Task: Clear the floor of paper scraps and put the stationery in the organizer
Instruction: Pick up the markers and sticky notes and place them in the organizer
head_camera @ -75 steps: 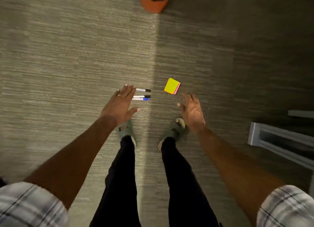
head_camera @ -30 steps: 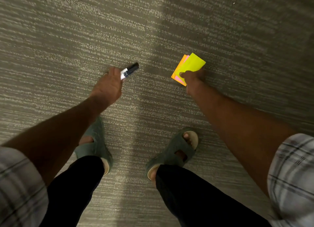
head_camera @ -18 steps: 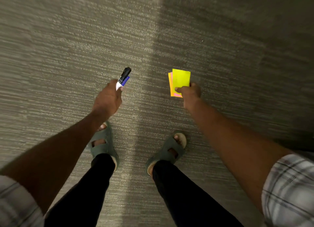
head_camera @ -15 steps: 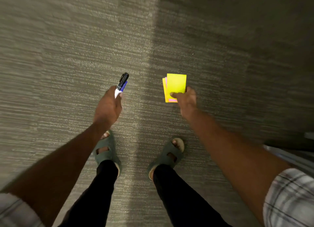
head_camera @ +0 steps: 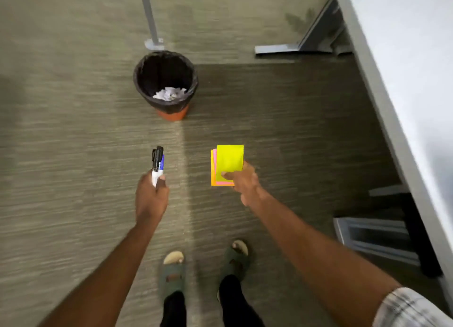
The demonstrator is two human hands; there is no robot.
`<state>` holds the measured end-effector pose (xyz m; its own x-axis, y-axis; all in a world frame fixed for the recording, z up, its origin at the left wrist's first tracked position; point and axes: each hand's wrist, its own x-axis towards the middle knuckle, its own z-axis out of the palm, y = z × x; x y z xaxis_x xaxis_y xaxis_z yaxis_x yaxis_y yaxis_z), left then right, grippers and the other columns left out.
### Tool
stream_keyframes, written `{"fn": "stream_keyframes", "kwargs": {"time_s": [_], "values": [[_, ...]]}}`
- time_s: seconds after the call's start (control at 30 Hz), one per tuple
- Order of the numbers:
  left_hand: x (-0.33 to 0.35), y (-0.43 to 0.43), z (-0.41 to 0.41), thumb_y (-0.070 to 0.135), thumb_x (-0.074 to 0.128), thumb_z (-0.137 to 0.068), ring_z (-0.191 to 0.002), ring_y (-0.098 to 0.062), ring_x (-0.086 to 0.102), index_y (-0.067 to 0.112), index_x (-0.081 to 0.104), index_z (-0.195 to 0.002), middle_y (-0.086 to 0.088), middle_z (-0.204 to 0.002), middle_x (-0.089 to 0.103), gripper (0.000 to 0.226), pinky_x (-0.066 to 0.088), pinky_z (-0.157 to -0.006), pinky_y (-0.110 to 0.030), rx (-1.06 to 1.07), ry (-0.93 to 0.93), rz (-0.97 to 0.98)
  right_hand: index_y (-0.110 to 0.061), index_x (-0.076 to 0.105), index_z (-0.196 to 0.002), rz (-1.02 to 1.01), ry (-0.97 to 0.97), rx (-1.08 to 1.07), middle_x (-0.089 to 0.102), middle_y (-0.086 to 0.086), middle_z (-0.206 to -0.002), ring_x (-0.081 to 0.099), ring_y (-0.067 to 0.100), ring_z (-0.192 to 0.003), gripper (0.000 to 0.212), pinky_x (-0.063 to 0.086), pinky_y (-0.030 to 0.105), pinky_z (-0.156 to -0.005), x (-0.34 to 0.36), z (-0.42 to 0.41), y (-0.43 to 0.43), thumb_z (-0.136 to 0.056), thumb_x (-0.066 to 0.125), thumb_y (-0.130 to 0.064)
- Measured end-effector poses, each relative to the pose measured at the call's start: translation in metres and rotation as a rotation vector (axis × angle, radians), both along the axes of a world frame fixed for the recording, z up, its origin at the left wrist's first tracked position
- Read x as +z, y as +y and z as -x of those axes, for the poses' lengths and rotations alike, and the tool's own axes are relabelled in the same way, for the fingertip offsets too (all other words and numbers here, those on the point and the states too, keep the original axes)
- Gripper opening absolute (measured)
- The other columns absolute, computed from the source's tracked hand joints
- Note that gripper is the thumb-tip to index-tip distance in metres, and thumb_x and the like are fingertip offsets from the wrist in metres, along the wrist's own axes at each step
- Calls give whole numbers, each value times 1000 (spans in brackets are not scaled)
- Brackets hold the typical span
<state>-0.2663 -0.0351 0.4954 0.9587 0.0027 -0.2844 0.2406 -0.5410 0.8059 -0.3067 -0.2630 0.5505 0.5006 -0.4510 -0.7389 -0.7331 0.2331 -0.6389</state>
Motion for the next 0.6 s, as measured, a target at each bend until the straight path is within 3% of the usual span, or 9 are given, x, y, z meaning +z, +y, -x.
{"fn": "stream_keyframes", "kwargs": {"time_s": [0.1, 0.2, 0.37, 0.43, 0.5, 0.6], "values": [[40, -15, -6, 36, 47, -92, -73, -36, 69, 16, 58, -97, -17, -80, 68, 24, 56, -68, -52, 51, 39, 87, -19, 64, -116, 21, -14, 13, 68, 1, -99, 62, 18, -89, 43, 50, 27, -75, 45, 8, -10, -78, 76, -1], [81, -28, -9, 22, 51, -101, -68, -24, 67, 12, 59, -111, -12, -85, 65, 16, 55, -69, -42, -75, 47, 147, -17, 57, -124, -11, -93, -59, 67, 5, -112, 59, 19, -97, 50, 43, 24, -65, 102, 30, -18, -80, 74, 0], [146, -55, -9, 20, 51, -103, -73, -29, 64, 14, 57, -110, -11, -81, 63, 11, 53, -72, -44, -246, 38, 201, -14, 55, -122, -7, -214, -148, 67, 9, -113, 60, 13, -87, 47, 40, 21, -57, 208, 82, -29, -81, 71, 3], [172, -75, -8, 23, 51, -103, -69, -29, 64, 12, 59, -116, -12, -85, 64, 19, 54, -68, -37, -287, 28, 217, -13, 53, -124, -4, -278, -178, 67, 10, -115, 62, 14, -88, 48, 43, 20, -60, 251, 106, -39, -82, 71, 3], [197, -101, -6, 22, 51, -102, -64, -17, 65, 10, 58, -124, -12, -91, 64, 25, 54, -56, -24, -331, 28, 249, -13, 53, -125, -32, -354, -220, 66, 14, -121, 63, 21, -100, 48, 51, 26, -73, 289, 133, -52, -83, 69, 5], [234, -144, 0, 19, 51, -103, -53, 3, 65, 9, 56, -125, -7, -94, 62, 25, 51, -46, -11, -409, 24, 325, -21, 50, -130, -46, -410, -285, 66, 6, -122, 63, 25, -113, 51, 49, 43, -100, 339, 177, -77, -87, 67, 1]]}}
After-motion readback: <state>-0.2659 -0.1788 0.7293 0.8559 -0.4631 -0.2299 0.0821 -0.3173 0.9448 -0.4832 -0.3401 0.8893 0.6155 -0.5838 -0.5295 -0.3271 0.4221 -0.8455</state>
